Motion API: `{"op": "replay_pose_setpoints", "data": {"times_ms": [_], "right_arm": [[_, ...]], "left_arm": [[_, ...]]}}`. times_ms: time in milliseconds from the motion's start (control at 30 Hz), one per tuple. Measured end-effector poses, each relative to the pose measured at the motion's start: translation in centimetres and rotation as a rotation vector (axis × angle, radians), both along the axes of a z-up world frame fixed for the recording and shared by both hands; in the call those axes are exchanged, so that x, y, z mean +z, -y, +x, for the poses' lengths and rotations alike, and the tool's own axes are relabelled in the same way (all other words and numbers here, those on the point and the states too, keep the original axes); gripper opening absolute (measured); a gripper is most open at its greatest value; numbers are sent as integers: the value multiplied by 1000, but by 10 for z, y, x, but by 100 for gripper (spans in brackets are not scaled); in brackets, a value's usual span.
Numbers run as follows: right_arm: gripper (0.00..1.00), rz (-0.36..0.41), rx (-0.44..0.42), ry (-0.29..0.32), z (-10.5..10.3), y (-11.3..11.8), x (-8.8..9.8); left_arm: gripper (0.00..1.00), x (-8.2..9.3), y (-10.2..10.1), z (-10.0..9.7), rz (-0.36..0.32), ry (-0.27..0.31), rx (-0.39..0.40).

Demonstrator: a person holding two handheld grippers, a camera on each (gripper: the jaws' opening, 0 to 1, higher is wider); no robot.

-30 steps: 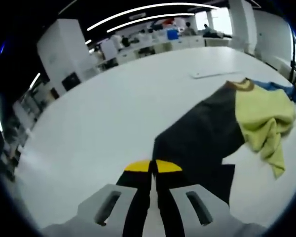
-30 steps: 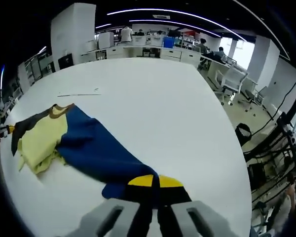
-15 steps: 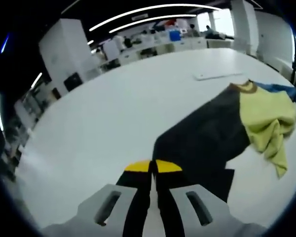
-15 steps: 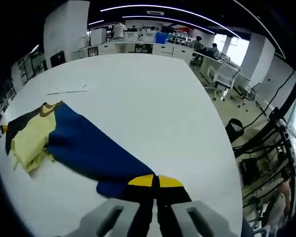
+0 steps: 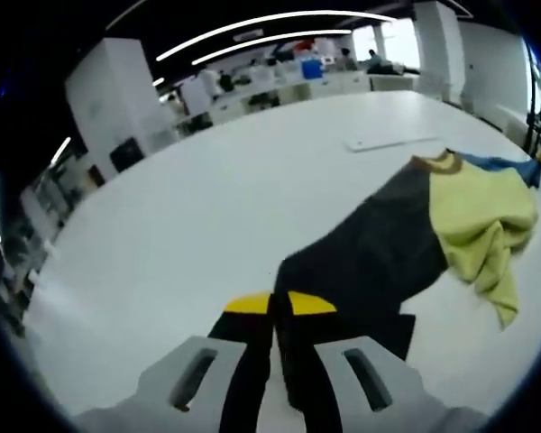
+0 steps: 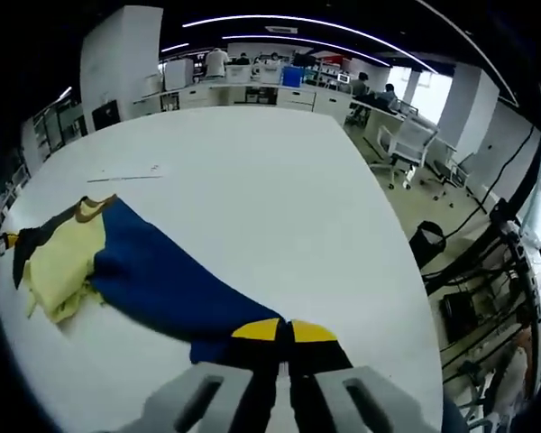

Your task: Fold the garment on the visible template until the final outline fits inside the template.

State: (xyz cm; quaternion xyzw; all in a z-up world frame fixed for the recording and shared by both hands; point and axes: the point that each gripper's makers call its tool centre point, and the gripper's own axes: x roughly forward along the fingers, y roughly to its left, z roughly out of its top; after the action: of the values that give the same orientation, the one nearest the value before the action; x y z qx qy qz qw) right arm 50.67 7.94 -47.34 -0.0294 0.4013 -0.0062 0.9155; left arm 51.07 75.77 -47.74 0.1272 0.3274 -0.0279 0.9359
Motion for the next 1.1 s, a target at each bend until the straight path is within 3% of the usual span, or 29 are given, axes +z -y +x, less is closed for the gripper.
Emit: {"op": "replay_pose_setpoints", "data": {"times_ms": [100, 233, 433, 600, 900, 1100], "right_arm": [[15, 19, 38, 35, 0, -18, 8], [21, 74, 100, 67, -3, -47, 14], [38, 132, 189, 87, -10, -92, 20], [45, 194, 267, 87, -18, -132, 19], [49, 246, 338, 59, -30, -172, 6], [48, 258, 354, 41, -33, -186, -3]], "left_arm": [[22, 4, 12, -2, -67, 21, -12], [29, 11, 35, -10, -135, 51, -71], [39, 21, 64, -20, -194, 91, -162], [49, 25, 87, -32, -245, 96, -229], [59, 22, 127, -58, -273, 80, -340], [54, 11, 151, -80, -291, 41, -391]]}}
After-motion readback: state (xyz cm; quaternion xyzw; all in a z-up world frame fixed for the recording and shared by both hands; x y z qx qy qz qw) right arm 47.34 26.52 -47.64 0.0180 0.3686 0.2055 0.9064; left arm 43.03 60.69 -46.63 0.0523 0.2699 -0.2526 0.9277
